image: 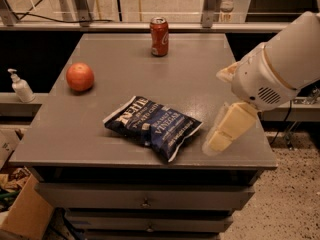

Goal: Move blue chip bag near coke can

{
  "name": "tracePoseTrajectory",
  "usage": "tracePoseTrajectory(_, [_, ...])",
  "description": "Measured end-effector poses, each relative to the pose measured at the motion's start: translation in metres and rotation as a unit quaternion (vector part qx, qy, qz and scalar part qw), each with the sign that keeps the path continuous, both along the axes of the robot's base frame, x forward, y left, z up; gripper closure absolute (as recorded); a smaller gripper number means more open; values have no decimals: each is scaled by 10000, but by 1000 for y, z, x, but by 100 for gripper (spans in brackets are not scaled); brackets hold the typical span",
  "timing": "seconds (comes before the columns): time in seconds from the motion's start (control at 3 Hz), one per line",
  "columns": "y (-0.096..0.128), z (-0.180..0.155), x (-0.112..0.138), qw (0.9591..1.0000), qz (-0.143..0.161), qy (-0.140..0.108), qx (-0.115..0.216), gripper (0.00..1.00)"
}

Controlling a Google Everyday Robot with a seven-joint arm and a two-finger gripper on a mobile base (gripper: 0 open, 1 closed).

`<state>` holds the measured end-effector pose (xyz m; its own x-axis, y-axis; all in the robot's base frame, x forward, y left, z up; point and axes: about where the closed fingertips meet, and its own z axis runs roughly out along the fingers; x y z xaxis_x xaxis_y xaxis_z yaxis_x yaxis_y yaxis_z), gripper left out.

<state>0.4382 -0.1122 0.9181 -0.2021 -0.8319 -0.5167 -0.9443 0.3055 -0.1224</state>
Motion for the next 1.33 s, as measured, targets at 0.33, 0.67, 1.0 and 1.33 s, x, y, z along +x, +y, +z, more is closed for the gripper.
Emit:
tracePoseTrajectory(0.33, [30,-21,-4,9997,139,3,180,0])
tracePoseTrajectory(0.67, [54,-39,0,9993,192,-19,324,0])
tracePoseTrajectory(1.0, [71,-51,8,9987,134,-24,486,0])
tracePoseTrajectory(1.33, [84,-61,19,9982,76,-63,600,0])
